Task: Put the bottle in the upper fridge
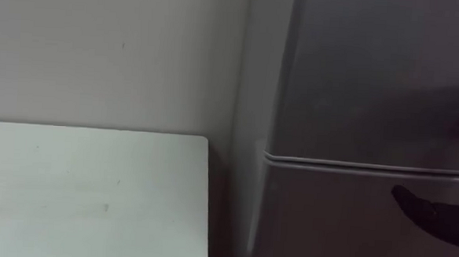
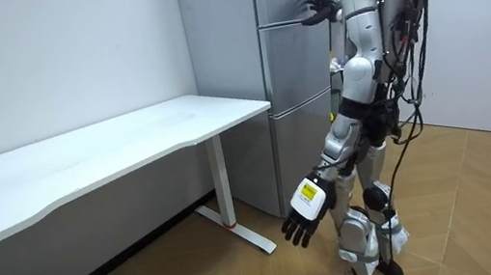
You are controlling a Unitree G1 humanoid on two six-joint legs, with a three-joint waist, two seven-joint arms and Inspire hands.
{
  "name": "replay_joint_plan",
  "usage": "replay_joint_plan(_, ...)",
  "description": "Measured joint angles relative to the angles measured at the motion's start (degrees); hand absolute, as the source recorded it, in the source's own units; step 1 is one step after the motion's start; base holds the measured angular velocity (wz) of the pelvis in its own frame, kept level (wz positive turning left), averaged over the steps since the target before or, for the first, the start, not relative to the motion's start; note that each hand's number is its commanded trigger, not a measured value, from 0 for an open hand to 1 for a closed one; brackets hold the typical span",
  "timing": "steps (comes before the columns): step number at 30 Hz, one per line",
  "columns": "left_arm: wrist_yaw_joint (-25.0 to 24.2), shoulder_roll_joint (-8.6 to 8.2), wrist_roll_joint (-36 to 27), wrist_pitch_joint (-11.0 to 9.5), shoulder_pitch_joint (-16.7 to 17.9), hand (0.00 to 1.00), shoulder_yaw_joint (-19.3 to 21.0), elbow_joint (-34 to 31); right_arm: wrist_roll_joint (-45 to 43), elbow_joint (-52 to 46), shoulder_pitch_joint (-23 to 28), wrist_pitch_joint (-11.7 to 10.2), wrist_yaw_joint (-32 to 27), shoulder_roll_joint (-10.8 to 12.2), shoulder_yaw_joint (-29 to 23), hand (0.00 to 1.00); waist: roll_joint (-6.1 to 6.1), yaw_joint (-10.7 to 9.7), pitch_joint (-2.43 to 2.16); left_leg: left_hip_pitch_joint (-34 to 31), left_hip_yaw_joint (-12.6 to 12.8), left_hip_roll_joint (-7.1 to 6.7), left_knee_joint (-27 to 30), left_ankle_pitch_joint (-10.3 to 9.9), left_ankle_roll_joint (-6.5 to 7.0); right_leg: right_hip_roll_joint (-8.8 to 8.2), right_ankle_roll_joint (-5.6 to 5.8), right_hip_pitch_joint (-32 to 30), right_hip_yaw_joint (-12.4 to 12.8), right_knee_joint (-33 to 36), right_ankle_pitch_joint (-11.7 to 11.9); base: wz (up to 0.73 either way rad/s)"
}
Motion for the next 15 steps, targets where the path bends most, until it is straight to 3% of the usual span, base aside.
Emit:
replay_joint_plan(4, 0.42, 0.10, -0.06, -0.01, -0.11, 0.00, 0.03, -0.51, 5.27, 3.72, 0.09, -0.51, -0.01, 0.00, -0.11, 0.00, -0.12, -0.07, 0.02, 0.05, -0.02, -0.01, 0.02, 0.00, 0.00, 0.02, 0.04, 0.50, -0.03, -0.06, 0.05, 0.00)
replay_joint_plan(15, 0.68, 0.11, 0.62, -0.03, -0.60, 0.00, 1.91, -0.89, 8.25, 11.59, 0.05, 0.13, -2.93, 0.00, -1.63, 0.00, -0.20, 0.14, -0.03, -0.40, -0.25, -0.06, 0.18, -0.02, 0.01, 0.08, 0.11, 0.29, -0.02, -0.10, 0.10, 0.01)
